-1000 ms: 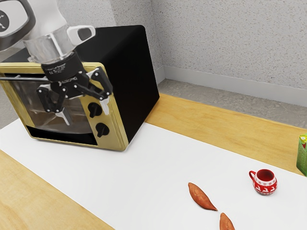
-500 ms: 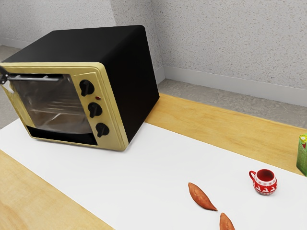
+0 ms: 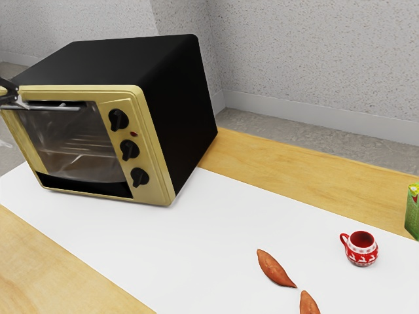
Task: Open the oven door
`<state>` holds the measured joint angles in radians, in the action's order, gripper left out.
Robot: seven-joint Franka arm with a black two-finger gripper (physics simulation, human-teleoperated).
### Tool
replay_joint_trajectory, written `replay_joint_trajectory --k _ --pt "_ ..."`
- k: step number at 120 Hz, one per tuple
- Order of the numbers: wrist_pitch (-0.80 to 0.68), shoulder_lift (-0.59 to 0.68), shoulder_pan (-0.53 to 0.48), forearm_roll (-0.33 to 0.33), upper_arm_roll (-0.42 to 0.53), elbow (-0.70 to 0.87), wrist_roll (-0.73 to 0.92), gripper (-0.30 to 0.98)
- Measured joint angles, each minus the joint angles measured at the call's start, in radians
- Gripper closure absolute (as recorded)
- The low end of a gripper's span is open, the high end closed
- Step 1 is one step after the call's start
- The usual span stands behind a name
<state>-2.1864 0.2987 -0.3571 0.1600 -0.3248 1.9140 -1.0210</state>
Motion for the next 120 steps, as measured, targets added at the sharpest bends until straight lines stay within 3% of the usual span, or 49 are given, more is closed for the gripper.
replay_joint_trajectory --k 19,28,38,120 --pt "-0.079 -0.08 -0.01 -0.001 0.031 -0.043 -0.044 0.0" --pt "-0.102 -0.088 -0.104 0.002 0.119 -0.05 -0.062 0.0" --pt "-0.119 -0.092 -0.127 0.004 0.152 -0.05 -0.079 0.0" --pt "-0.207 -0.139 -0.127 0.01 0.161 -0.006 -0.118 0.0"
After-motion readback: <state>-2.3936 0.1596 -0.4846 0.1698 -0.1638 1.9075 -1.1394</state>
